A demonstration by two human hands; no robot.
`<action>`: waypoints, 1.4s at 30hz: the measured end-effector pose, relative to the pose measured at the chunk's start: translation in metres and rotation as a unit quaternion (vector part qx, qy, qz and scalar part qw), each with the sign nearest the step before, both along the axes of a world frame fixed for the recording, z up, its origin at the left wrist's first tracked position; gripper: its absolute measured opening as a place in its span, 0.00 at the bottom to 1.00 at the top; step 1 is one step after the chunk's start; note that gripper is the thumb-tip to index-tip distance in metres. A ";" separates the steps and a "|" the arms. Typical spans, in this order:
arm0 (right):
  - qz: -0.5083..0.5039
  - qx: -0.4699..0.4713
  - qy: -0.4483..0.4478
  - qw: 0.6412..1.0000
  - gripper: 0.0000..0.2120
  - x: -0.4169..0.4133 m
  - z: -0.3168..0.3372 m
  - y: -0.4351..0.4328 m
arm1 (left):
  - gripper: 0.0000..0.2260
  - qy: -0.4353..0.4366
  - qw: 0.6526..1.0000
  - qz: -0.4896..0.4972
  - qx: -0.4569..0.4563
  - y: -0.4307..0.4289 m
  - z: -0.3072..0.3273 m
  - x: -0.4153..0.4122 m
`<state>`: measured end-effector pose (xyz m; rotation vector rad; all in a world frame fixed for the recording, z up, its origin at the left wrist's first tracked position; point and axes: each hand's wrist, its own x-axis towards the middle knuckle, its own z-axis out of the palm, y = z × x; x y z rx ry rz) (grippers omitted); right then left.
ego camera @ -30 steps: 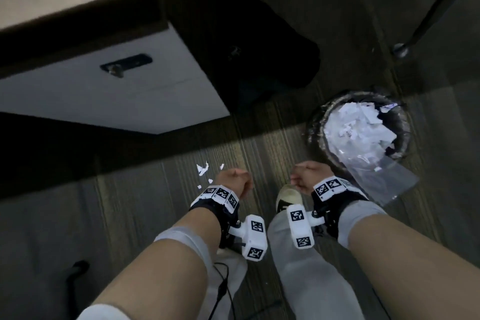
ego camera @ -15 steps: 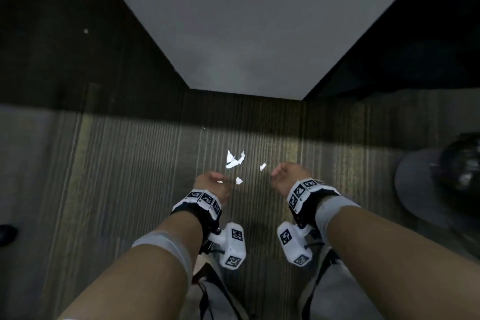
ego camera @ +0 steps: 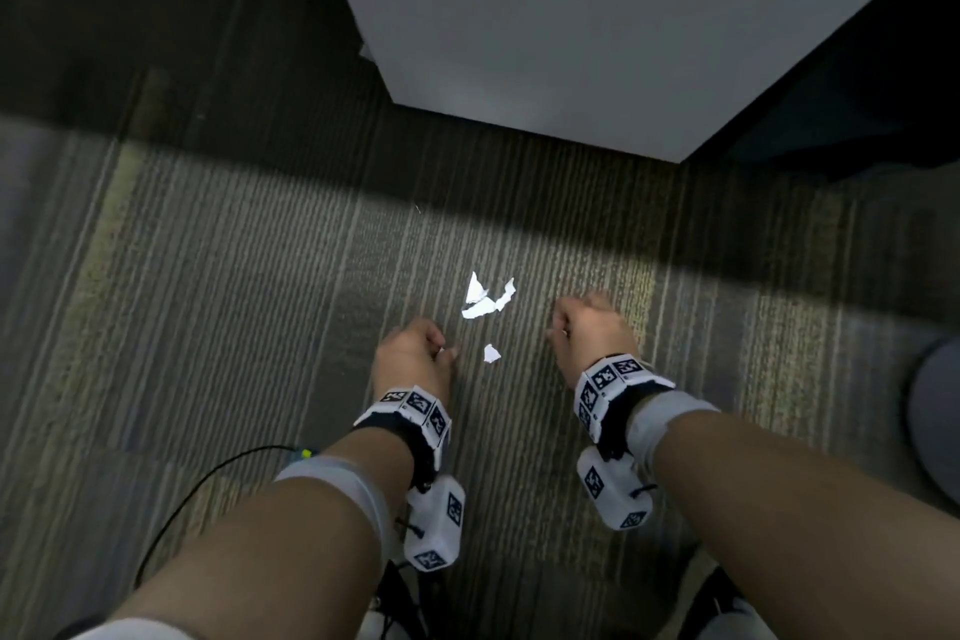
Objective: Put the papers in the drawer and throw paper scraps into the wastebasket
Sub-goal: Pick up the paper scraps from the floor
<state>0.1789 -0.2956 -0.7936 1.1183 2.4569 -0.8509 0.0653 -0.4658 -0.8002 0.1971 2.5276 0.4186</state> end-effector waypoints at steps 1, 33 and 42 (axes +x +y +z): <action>0.000 -0.002 -0.005 1.000 0.04 0.011 0.007 -0.002 | 0.04 -0.005 1.000 -0.016 0.008 0.001 0.010 0.011; -0.407 0.019 0.024 0.913 0.02 0.299 0.388 0.171 | 0.09 -0.046 0.780 -0.616 0.094 0.351 0.375 0.268; -0.453 0.088 0.031 0.887 0.04 0.346 0.590 0.218 | 0.07 0.026 0.657 -0.745 0.108 0.412 0.589 0.321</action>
